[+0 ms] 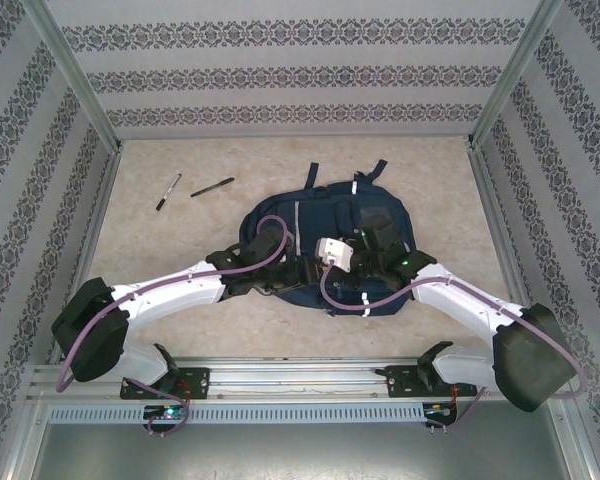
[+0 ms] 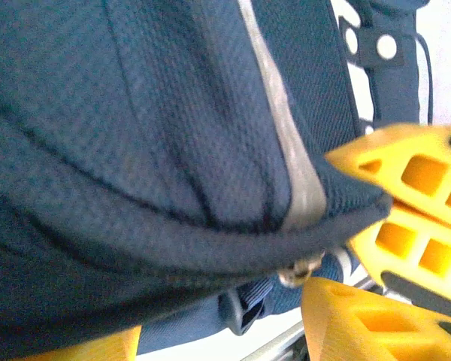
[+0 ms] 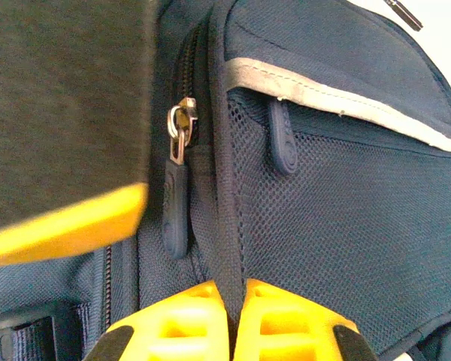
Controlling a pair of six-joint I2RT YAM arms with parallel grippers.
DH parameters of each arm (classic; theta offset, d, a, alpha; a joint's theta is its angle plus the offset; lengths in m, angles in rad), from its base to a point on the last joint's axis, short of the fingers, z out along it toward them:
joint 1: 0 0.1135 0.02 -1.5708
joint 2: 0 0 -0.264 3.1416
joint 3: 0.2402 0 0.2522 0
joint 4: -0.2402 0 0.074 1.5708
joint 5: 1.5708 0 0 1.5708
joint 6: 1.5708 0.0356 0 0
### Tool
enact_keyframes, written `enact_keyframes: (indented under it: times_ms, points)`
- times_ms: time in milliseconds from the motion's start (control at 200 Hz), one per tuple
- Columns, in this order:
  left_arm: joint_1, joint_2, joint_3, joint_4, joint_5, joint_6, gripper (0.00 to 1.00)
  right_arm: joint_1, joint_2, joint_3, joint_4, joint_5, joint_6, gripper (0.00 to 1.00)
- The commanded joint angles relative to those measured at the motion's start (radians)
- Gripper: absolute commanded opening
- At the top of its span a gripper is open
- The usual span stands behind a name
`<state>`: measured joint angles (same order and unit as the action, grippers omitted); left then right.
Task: Pack the student bag
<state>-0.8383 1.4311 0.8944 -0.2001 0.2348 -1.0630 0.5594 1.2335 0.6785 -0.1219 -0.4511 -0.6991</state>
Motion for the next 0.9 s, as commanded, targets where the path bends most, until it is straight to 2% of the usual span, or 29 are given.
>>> enact_keyframes:
  times_ms: [0, 65, 255, 330, 450, 660, 729, 804, 894]
  points:
    - [0.001, -0.019, -0.006, 0.052, -0.068, -0.076, 0.58, 0.041, 0.006, 0.023, 0.090, -0.138, 0.064, 0.00]
    - [0.002, -0.029, -0.012, 0.028, -0.114, -0.093, 0.59, 0.055, 0.012, 0.020, 0.093, -0.139, 0.078, 0.00]
    - [0.021, -0.086, -0.054, -0.130, -0.373, -0.177, 0.58, 0.093, -0.009, -0.016, 0.109, -0.121, 0.119, 0.00]
    - [0.046, -0.110, -0.083, -0.135, -0.396, -0.165, 0.53, 0.104, -0.023, -0.031, 0.097, -0.098, 0.118, 0.00]
    - [0.072, -0.159, -0.107, -0.270, -0.431, -0.142, 0.46, 0.104, -0.055, -0.057, 0.082, -0.054, 0.113, 0.00]
    - [0.137, -0.269, -0.150, -0.344, -0.303, -0.011, 0.42, 0.103, -0.073, -0.061, 0.052, -0.015, 0.087, 0.00]
    - [0.137, -0.300, -0.147, -0.244, -0.187, 0.179, 0.43, 0.103, -0.064, -0.049, 0.036, -0.020, 0.088, 0.00]
    - [0.136, -0.302, -0.123, -0.171, -0.033, 0.401, 0.39, 0.102, -0.047, -0.031, 0.015, -0.028, 0.089, 0.00]
    - [0.131, -0.291, -0.085, -0.173, 0.018, 0.602, 0.41, 0.100, -0.025, -0.013, 0.004, -0.043, 0.101, 0.00]
